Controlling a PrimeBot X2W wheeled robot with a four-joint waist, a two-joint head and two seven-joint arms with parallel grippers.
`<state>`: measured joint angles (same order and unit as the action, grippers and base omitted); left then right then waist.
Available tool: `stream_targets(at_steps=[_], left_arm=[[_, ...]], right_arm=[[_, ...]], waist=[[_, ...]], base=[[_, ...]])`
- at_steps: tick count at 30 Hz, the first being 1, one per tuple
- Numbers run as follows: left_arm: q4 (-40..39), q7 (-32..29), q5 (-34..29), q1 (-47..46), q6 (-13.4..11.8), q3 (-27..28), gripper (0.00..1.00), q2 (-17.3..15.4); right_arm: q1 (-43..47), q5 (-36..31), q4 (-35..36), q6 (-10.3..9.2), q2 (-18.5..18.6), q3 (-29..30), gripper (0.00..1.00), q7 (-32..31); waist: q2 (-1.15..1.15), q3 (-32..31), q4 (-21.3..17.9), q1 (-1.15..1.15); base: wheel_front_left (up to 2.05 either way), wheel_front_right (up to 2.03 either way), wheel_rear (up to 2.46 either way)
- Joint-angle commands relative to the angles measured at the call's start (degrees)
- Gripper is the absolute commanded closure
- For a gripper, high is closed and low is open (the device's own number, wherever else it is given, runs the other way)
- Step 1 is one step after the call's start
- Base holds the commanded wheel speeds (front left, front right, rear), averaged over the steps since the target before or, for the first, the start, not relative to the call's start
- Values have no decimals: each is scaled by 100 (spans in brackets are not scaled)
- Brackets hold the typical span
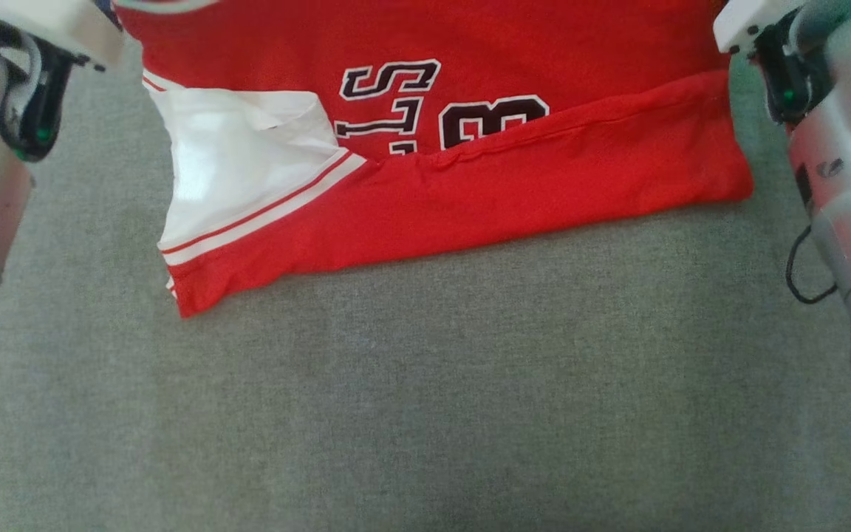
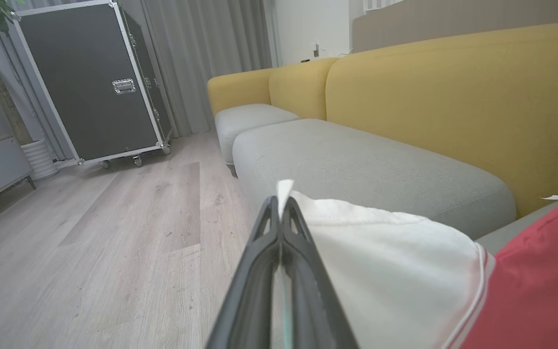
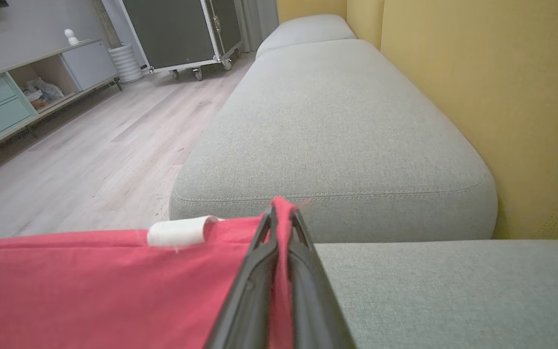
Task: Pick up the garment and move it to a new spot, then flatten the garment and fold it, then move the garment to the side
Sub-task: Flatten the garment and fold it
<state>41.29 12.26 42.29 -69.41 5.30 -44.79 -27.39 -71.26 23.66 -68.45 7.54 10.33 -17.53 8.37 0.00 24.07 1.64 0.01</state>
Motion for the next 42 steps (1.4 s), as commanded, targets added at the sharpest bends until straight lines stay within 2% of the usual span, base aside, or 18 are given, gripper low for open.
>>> stream_targets(at_steps=[1, 3, 5, 8, 14, 17, 18, 24, 35, 42], left_arm=[[-30, 59, -17, -207, 33, 165, 100, -240], [27, 93, 53, -71, 110, 101, 100, -221], [-28, 96, 423, 182, 180, 138, 100, -124], [-352, -19, 738, 594, 212, -119, 100, -239], [-1523, -461, 1660, 1398, 217, -644, 100, -834], [-2052, -743, 1967, 1675, 217, -926, 100, -1238], [-2304, -905, 2084, 1816, 217, -1115, 100, -1474], [-2714, -1236, 2243, 2025, 218, -1576, 100, -1916], [-2891, -1789, 2512, 2004, 218, -2103, 100, -2183], [-2961, -2108, 2675, 1959, 218, -2382, 100, -2184]], right_arm=[[-58, 77, 115, -5, -83, -88, 100, 64], [59, 157, 76, -5, -26, -185, 100, 52], [206, 305, 50, -5, 24, -241, 100, -1], [493, 451, 133, -5, 105, -520, 100, -143], [1140, 896, 562, -5, 444, -1280, 100, -648], [1420, 1066, 793, -5, 718, -1733, 100, -899], [1560, 1222, 965, -5, 883, -1996, 100, -1044], [1724, 1525, 1123, -5, 1328, -2577, 100, -1344], [1792, 2025, 1387, -5, 1646, -3419, 100, -2010], [1785, 2558, 1813, -5, 1924, -4011, 100, -2579]], waist=[[0, -56, 25, -1], [0, -143, 43, -1], [0, -254, 69, -1], [0, -446, 81, -1], [0, -788, 117, -1], [0, -893, 148, -1], [0, -942, 154, -1], [0, -983, 174, -1], [0, -1019, 169, -1], [0, -1029, 116, -1]], base=[[0, 0, 0], [0, 0, 0], [0, 0, 0], [0, 0, 0], [0, 0, 0], [0, 0, 0], [0, 0, 0], [0, 0, 0], [0, 0, 0], [0, 0, 0]])
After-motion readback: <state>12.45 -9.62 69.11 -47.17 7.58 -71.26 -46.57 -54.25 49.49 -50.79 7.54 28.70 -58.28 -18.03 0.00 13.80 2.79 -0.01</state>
